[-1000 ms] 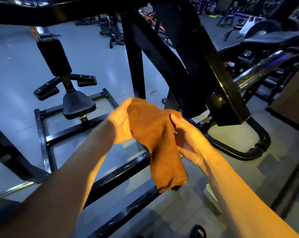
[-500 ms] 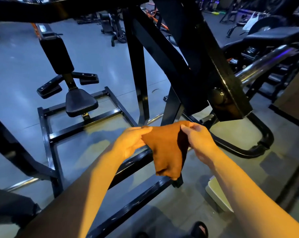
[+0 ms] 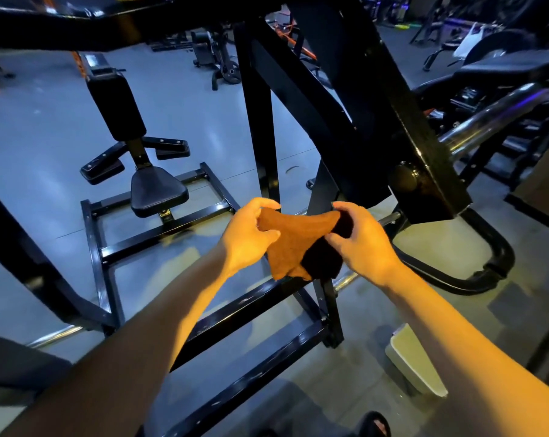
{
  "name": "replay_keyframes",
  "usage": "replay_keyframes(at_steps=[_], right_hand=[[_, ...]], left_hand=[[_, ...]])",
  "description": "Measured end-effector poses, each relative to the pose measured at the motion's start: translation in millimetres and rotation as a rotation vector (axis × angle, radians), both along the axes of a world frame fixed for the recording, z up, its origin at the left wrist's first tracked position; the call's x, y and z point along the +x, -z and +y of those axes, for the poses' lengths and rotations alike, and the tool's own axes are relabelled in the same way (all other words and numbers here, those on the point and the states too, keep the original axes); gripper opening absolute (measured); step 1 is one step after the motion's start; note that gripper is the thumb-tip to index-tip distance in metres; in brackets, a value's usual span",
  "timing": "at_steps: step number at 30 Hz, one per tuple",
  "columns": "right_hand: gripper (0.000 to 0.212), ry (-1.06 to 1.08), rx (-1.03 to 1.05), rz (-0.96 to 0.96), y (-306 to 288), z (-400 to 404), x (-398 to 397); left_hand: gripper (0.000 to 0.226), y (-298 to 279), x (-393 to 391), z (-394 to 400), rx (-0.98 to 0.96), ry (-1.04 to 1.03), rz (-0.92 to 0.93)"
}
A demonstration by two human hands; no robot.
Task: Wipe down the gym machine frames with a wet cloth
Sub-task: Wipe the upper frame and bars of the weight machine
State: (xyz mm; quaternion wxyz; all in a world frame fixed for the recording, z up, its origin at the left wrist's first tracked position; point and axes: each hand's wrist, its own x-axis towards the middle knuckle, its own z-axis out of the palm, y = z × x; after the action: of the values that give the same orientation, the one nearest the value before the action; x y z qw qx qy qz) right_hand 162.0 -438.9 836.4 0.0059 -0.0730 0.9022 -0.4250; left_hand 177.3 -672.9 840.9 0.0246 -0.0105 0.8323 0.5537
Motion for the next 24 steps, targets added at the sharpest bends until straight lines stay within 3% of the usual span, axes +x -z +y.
replay_keyframes(at_steps=[3, 5, 7, 10, 13, 15, 18, 19, 21, 24], right_hand=[[0.041, -0.025, 0.307, 0.301, -9.6, -3.9, 0.7], [0.027, 0.003, 0.332, 0.403, -16.4, -5.6, 0.7], [0.019, 0.016, 0.274, 0.491, -25.6, -7.2, 3.5], [0.026, 0.018, 0.073, 0.464, -48.8, -12.9, 2.5], [0.048, -0.047, -0.188, 0.211, -71.7, -24.7, -16.1], [0.052, -0.057, -0.19, 0.136, -75.0, -32.8, -26.3], [0.031, 0.016, -0.109, 0.088, -59.9, -42.6, -25.7], [0.035, 0.055, -0.138, 0.078, -52.6, -44.9, -23.8], [0.061, 0.173, -0.324, -0.032, -41.2, -49.7, -21.6], [0.088, 0.25, -0.754, -0.39, -29.2, -52.0, -24.3]], left_hand=[[0.029, -8.9, -6.8, -12.1, -0.286, 0.048, 0.109], [0.012, -19.4, -11.8, -24.1, -0.477, 0.043, 0.2], [0.008, -30.4, -18.9, -38.8, -0.517, 0.026, 0.248], [0.009, -51.1, -25.0, -50.6, -0.207, 0.016, 0.231], [0.023, -63.3, -27.9, -41.2, 0.19, -0.02, 0.114], [0.027, -61.3, -27.5, -31.4, 0.181, -0.056, 0.107], [0.022, -36.3, -27.2, -19.8, 0.008, -0.112, 0.108], [0.024, -25.4, -29.5, -18.5, -0.002, -0.15, 0.09], [0.028, -10.5, -32.8, -16.1, 0.108, -0.258, -0.009], [0.024, -7.7, -37.3, -21.7, 0.497, -0.358, -0.33]])
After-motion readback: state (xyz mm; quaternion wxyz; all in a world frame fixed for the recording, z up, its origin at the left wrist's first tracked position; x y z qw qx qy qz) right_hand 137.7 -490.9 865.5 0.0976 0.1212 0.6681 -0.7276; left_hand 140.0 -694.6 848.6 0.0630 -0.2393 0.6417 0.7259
